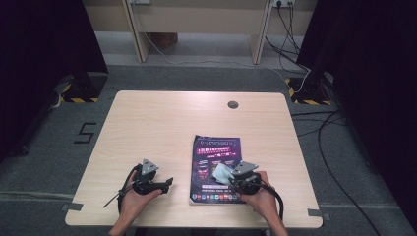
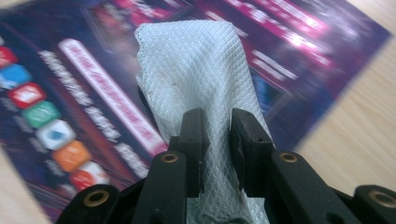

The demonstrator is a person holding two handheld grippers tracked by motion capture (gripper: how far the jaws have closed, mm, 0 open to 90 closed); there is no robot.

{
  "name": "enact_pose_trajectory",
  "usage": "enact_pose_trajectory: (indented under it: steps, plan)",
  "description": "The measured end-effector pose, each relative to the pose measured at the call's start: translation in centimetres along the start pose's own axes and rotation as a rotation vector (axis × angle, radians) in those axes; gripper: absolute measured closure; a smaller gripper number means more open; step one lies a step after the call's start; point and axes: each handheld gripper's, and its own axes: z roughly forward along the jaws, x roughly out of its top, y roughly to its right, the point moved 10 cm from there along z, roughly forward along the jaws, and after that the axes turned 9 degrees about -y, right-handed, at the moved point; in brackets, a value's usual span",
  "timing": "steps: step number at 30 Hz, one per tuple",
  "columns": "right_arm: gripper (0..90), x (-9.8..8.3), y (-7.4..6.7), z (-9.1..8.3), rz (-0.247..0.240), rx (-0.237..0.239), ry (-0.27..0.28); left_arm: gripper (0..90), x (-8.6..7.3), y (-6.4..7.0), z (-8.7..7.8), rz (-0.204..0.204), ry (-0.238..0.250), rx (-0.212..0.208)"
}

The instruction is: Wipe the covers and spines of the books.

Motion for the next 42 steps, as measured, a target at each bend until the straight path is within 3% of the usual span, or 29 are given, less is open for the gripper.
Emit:
enact_pose_trajectory:
  steps: [2, 5, 8, 18, 22, 25, 29, 34, 39, 42]
  plan:
    - [75.1, -0.4, 0.8, -0.1, 0.012, -0.010, -0.003, 21.6, 0.0, 0.1, 0.0, 0.005, -0.003, -0.005]
    - [75.2, -0.8, 0.9, -0.4, 0.018, -0.018, -0.014, 21.5, 0.0, 0.2, 0.1, 0.008, -0.002, -0.006]
    - [75.3, -0.9, 0.2, -0.6, -0.020, -0.028, -0.025, 21.5, 0.1, 0.2, 0.1, 0.009, -0.003, -0.009]
    - [75.3, 0.9, -7.8, -0.7, -0.189, 0.081, 0.017, 21.4, 0.3, 0.5, 0.4, 0.013, -0.005, -0.023]
    - [75.1, 0.8, -9.1, -0.9, -0.214, 0.093, 0.028, 21.4, 0.3, 0.5, 0.4, 0.012, -0.004, -0.024]
    - [74.8, 0.5, -8.9, -1.1, -0.198, 0.117, 0.037, 21.4, 0.3, 0.5, 0.4, 0.011, -0.003, -0.025]
    - [74.7, -0.2, -7.7, -1.3, -0.178, 0.089, 0.016, 21.4, 0.3, 0.5, 0.4, 0.012, 0.000, -0.028]
    - [74.5, -1.8, -4.3, -1.8, -0.106, 0.017, -0.010, 21.2, 0.4, 0.8, 0.2, 0.015, 0.009, -0.040]
    - [74.5, -3.5, -1.3, -2.3, -0.031, -0.032, -0.022, 18.3, 0.8, 2.4, 0.1, -0.015, 0.038, -0.115]
    - [75.0, -3.7, -1.4, -2.4, -0.028, -0.028, -0.022, 17.2, 1.0, 4.0, 0.1, -0.009, 0.057, -0.160]
